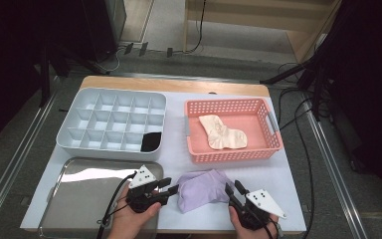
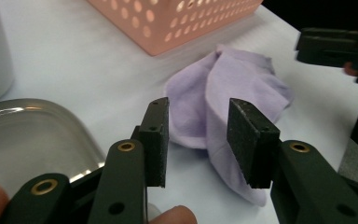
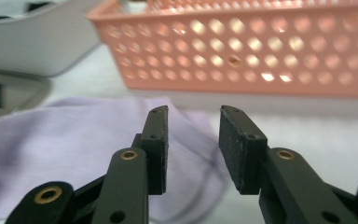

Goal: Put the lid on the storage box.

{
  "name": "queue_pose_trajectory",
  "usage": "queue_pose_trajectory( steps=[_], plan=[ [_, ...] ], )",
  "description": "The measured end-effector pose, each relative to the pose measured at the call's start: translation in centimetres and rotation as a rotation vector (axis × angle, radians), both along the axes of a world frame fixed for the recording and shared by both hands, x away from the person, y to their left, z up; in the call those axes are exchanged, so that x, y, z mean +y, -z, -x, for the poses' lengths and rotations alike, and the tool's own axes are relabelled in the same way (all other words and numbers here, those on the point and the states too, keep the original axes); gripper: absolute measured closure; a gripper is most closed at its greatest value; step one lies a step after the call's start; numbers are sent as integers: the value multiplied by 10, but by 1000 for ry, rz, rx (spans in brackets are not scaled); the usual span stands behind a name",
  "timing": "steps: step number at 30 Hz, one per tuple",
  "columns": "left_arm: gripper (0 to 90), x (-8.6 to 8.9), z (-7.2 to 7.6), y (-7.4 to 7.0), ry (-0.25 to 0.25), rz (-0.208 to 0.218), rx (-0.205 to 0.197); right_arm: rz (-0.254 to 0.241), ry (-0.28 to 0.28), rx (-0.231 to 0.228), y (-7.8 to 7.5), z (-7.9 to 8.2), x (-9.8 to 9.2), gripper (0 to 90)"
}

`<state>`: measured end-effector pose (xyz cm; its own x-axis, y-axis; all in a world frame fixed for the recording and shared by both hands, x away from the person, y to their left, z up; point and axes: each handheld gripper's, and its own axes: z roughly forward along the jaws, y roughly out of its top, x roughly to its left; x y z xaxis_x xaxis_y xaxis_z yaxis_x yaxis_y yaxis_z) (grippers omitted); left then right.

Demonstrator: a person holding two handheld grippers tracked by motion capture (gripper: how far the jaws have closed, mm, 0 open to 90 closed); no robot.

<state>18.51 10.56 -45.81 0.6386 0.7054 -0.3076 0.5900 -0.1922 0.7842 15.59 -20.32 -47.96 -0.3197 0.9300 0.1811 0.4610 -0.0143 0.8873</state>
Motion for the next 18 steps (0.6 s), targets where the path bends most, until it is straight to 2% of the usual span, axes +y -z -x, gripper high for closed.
queue_pose_trajectory(
  steps=[4, 7, 8, 9, 10, 11, 12, 15, 18],
  plan=[
    [581, -4, 4, 0, 28, 2, -1, 12, 5, 67, 10, -7, -2, 629],
    [583, -9, 7, 3, 49, -10, 9, 21, -18, 99, 16, -9, 2, 662],
    [616, -11, 8, 5, 62, -22, 9, 27, -21, 104, 16, -9, 3, 703],
    [696, -12, 9, 6, 82, -29, 19, 29, -34, 102, 16, -10, 4, 757],
    [739, -14, 10, 7, 94, -41, 24, 29, -43, 105, 16, -10, 4, 804],
    [782, -14, 10, 7, 94, -41, 24, 27, -46, 112, 16, -10, 5, 849],
    [814, -15, 11, 8, 95, -59, 20, 26, -56, 110, 16, -10, 5, 880],
    [869, -13, 10, 6, 83, -51, 23, 20, -60, 115, 14, -8, 5, 900],
    [877, -9, 8, 5, 70, -51, 21, 14, -57, 95, 9, -5, 2, 900]
  ],
)
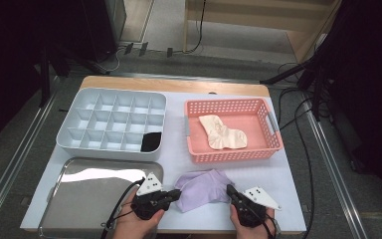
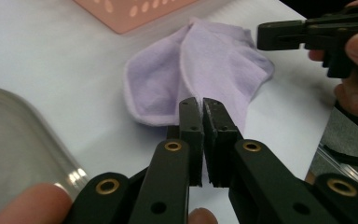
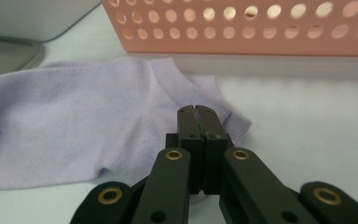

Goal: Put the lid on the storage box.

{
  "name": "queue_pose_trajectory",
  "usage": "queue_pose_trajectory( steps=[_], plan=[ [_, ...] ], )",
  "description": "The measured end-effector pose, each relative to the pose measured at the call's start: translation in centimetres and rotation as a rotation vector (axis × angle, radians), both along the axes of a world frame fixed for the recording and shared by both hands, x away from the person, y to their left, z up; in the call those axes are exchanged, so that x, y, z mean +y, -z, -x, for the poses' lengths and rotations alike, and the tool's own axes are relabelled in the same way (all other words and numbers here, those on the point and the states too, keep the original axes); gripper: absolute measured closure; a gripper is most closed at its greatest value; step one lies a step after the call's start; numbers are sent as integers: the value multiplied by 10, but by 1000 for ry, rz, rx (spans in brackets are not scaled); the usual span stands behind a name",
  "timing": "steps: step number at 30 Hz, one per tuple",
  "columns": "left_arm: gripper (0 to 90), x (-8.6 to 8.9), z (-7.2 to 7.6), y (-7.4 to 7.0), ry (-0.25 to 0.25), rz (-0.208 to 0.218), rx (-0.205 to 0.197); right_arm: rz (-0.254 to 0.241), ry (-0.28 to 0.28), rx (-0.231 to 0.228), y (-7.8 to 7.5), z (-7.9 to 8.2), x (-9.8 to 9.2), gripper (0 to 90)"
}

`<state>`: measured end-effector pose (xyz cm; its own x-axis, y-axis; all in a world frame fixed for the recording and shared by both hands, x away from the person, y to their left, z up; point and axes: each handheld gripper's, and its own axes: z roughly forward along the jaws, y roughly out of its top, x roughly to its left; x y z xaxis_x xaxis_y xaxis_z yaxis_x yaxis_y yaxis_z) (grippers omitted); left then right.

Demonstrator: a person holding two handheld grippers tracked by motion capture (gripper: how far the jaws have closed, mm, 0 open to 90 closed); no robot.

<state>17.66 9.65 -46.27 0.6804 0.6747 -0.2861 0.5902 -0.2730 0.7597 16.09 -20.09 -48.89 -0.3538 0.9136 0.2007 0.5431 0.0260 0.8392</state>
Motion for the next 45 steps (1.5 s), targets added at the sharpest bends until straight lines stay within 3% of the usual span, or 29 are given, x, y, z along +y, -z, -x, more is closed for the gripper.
queue_pose_trajectory(
  steps=[5, 6, 12, 15, 17, 24, 27, 28, 30, 35, 40, 45],
  plan=[
    [829, 7, -5, 0, -21, 12, 16, 1, 26, -23, -5, 2, -5, 869],
    [821, 7, -5, 1, -30, -7, 8, -7, 49, -6, -2, -2, -9, 813],
    [855, 8, -6, 0, -35, -18, 7, -39, 47, 6, 5, -12, -14, 703],
    [865, 8, -7, 1, -35, -20, 14, -26, 34, 17, 7, -18, -11, 642],
    [866, 7, -6, 2, -34, -21, 14, -8, 24, 48, 7, -21, -8, 621],
    [870, 7, -6, 2, -29, -20, 11, 7, -20, 48, 4, -23, -3, 633],
    [873, 7, -6, 2, -30, -19, 10, 19, -32, 50, 3, -24, 0, 697],
    [873, 7, -6, 2, -32, -17, 9, 36, -45, 48, 3, -24, 2, 783],
    [875, 7, -6, 2, -34, -15, 10, 51, -48, 36, 3, -23, 2, 827],
    [876, 10, -6, 0, -35, -5, 14, 32, -41, 27, -3, -16, -1, 845],
    [885, 14, -4, -8, -25, 15, 20, -18, -40, 13, -19, 0, -10, 845],
    [888, 13, -1, -11, -8, 12, 34, -19, -54, 28, -28, 15, -14, 844]
  ],
)
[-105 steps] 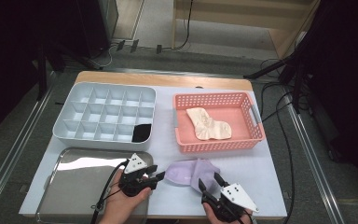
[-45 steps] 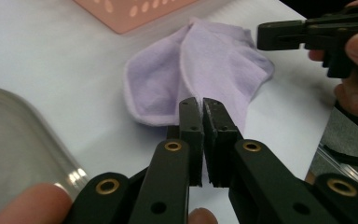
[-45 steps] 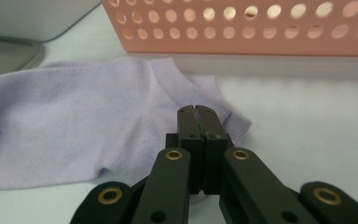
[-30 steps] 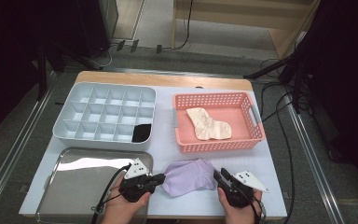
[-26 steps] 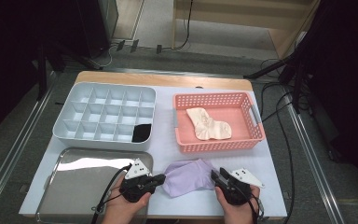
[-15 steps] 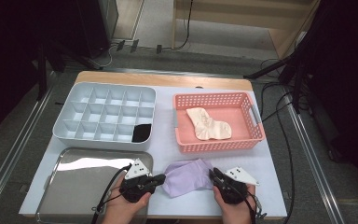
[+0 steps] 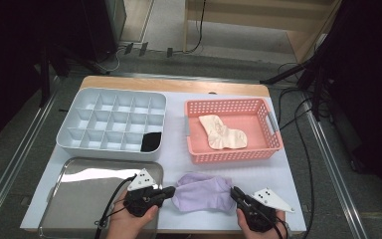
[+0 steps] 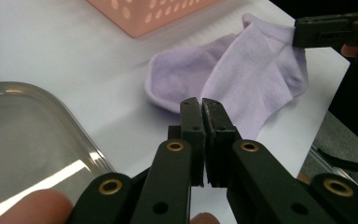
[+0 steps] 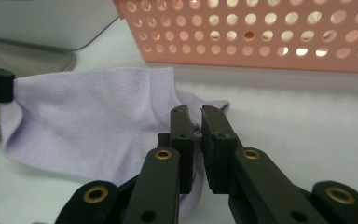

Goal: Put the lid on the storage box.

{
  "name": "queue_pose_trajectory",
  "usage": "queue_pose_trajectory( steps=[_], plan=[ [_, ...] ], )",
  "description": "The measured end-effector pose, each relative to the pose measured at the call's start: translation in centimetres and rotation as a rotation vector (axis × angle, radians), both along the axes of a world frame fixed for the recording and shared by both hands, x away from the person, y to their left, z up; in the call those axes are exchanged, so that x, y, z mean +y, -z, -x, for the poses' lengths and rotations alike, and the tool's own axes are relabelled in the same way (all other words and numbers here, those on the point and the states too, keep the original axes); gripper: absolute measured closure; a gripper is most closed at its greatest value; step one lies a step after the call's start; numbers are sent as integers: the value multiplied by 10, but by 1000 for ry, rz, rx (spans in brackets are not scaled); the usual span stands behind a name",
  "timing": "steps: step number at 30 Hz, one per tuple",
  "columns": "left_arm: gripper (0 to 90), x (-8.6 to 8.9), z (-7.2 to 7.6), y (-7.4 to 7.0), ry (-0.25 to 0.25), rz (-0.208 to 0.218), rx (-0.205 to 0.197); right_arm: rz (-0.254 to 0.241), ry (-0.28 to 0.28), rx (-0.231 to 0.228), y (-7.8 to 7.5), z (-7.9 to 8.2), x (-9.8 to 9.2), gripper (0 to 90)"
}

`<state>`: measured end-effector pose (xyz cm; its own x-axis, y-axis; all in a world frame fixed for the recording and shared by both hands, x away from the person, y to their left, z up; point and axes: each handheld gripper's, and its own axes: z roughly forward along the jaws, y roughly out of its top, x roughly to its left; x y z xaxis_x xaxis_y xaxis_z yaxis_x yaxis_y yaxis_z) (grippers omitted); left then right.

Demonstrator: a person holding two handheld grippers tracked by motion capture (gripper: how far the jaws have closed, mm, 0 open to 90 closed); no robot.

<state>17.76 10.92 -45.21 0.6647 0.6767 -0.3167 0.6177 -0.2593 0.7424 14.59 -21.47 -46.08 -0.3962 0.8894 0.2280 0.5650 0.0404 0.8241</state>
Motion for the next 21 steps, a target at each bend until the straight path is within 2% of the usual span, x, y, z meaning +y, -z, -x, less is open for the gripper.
queue_pose_trajectory(
  steps=[3, 5, 6, 8, 11, 14, 17, 21],
  plan=[
    [887, 0, -1, 4, 1, -6, 7, 12, -6, 7, 1, 4, -3, 843],
    [870, -3, -3, 13, 1, -19, 34, 49, -4, 56, 13, 1, -7, 814],
    [855, -3, -3, 13, 1, -19, 34, 65, 7, 77, 18, -2, -9, 804],
    [807, -4, -5, 19, -10, -29, 32, 41, 32, 72, 24, -3, -13, 777],
    [755, -2, -7, 19, -36, -9, 13, 19, 68, 30, 22, -3, -19, 768],
    [696, -2, -9, 19, -50, 3, 7, 12, 99, 23, 23, -4, -23, 760],
    [664, -3, -12, 20, -66, -4, 2, -18, 95, 66, 28, -8, -22, 722],
    [645, -4, -17, 17, -100, 8, -2, -28, 72, 77, 28, -8, -16, 703]
  ],
)
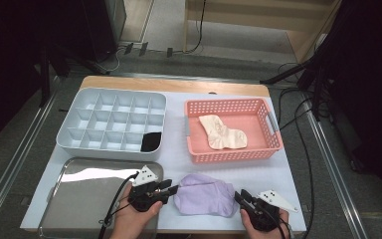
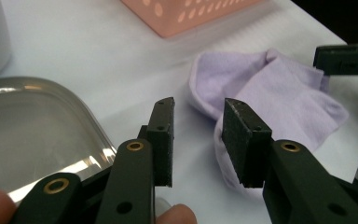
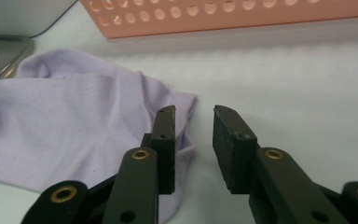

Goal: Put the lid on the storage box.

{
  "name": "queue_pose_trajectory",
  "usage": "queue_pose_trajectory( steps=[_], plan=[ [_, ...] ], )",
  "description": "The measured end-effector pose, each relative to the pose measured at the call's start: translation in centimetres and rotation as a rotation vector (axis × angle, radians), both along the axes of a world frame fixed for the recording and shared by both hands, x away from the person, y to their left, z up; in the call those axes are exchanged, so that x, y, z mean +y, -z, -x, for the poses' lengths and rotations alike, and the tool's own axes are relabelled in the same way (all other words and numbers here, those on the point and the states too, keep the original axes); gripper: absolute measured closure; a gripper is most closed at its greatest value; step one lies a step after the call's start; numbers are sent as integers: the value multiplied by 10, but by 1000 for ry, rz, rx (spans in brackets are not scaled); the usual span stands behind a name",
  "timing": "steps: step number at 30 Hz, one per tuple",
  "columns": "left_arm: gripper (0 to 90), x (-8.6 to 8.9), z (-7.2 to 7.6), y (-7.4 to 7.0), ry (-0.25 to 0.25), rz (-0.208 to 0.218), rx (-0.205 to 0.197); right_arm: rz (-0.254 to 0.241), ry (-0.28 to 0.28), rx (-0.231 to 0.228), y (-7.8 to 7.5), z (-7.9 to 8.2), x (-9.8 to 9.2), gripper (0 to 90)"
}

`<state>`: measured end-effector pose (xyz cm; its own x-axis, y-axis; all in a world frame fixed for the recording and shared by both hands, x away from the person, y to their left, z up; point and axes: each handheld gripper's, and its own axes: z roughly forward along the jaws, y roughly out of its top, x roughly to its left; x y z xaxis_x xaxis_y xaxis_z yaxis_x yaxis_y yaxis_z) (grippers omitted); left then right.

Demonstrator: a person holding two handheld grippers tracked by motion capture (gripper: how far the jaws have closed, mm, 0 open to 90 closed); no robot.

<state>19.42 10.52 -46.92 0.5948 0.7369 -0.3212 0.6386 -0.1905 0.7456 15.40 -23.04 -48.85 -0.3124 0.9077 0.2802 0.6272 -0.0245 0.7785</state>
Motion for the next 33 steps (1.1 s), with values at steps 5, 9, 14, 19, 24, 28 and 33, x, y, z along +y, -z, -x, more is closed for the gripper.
queue_pose_trajectory(
  steps=[5, 9, 14, 19, 24, 28, 33],
  plan=[
    [640, -5, -9, -4, -2, 5, -5, -17, 2, 15, 1, 0, -1, 702],
    [687, -10, -17, 5, -19, 3, 36, -36, -24, 46, 4, -4, 0, 858],
    [846, -13, -18, 9, -7, -41, 66, -3, -28, 41, -1, -10, 4, 900],
    [900, -12, -16, 6, -2, -51, 57, 23, -40, -11, -5, -21, 9, 900],
    [900, -10, -13, 3, -1, -58, 49, 64, -41, -46, -7, -36, 11, 900],
    [824, -7, -13, 2, -15, -35, 40, 43, -4, -61, -5, -36, 2, 811],
    [665, -7, -14, 1, -26, 21, 39, 3, 18, -73, -7, -28, -9, 758]
  ],
)
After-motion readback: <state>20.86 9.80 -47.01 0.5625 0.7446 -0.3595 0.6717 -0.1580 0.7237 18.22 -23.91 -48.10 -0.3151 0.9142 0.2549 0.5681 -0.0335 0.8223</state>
